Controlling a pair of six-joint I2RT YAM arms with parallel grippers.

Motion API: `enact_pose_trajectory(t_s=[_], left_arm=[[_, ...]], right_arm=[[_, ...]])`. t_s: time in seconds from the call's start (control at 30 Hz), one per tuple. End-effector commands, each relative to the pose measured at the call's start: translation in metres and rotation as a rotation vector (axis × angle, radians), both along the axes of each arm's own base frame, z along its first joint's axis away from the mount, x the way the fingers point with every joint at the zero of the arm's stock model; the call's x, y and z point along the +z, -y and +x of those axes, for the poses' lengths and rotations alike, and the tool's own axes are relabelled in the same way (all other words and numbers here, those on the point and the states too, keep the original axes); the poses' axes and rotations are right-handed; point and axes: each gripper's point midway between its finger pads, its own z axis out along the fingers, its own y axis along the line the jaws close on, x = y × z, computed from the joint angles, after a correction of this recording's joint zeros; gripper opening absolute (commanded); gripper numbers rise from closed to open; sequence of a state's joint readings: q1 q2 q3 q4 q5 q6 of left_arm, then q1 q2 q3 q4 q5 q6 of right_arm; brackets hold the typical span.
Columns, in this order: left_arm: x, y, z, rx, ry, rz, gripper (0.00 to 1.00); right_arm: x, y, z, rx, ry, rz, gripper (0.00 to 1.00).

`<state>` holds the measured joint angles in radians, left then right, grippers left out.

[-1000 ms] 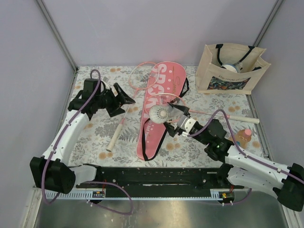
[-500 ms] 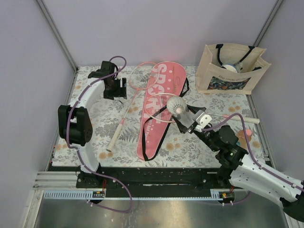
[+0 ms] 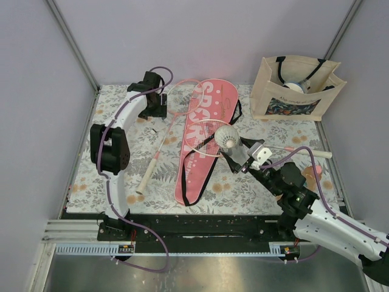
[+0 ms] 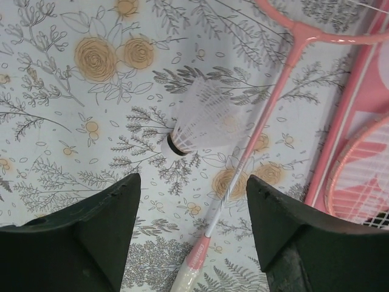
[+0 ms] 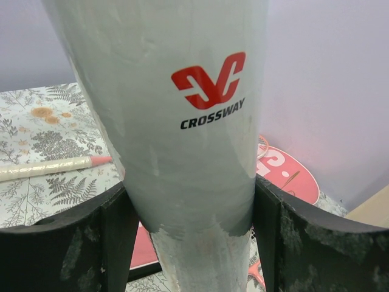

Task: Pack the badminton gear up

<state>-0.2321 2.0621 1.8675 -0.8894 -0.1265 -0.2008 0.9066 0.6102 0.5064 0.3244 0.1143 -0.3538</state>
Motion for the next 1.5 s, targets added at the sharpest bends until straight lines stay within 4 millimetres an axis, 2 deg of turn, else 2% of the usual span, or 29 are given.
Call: enact_pose_trajectory(t_s=[0.0, 0.23, 0.43, 0.57, 0.7, 0.87, 0.97, 1.1, 1.23, 1.27, 1.47], left_arm=[[-0.004, -0.014, 0.021, 0.146, 0.04, 0.048, 0.73], [-0.021, -0.012, 0.039, 0.199, 0.043, 0.045, 0.74], [-0.033, -0.026, 0.034, 0.209, 0.012, 0.123, 0.73], [-0.023, -0.029, 0.026, 0.19, 0.008, 0.14, 0.6], [-0.018, -0.032, 0.015, 0.172, 0.0, 0.153, 0.52], [-0.019, -0.041, -0.001, 0.163, -0.024, 0.195, 0.34], [-0.019, -0.045, -0.01, 0.16, -0.036, 0.206, 0.18], [0.006, -0.046, -0.018, 0.171, 0.011, 0.188, 0.0], [0.043, -0.042, -0.027, 0.175, 0.071, 0.112, 0.0], [0.05, -0.036, -0.031, 0.166, 0.079, 0.071, 0.0], [0.125, 0.004, -0.064, 0.084, 0.202, -0.284, 0.0]], right_arm=[[0.019, 0.005, -0.002, -0.005, 0.056, 0.055, 0.59], [0.018, -0.003, -0.003, 0.025, 0.053, 0.056, 0.59], [0.016, -0.004, -0.002, 0.028, 0.048, 0.054, 0.59], [0.013, -0.004, -0.002, 0.026, 0.044, 0.052, 0.59], [0.014, -0.008, -0.003, 0.044, 0.035, 0.074, 0.59], [0.016, -0.011, -0.006, 0.07, 0.029, 0.09, 0.58], [0.016, -0.01, -0.006, 0.068, 0.023, 0.096, 0.58], [0.01, -0.012, -0.005, 0.065, 0.013, 0.069, 0.58], [0.004, -0.013, -0.001, 0.053, 0.015, 0.019, 0.58], [0.0, -0.013, 0.0, 0.046, 0.012, 0.001, 0.58], [-0.024, -0.008, 0.005, 0.011, 0.001, -0.134, 0.58]])
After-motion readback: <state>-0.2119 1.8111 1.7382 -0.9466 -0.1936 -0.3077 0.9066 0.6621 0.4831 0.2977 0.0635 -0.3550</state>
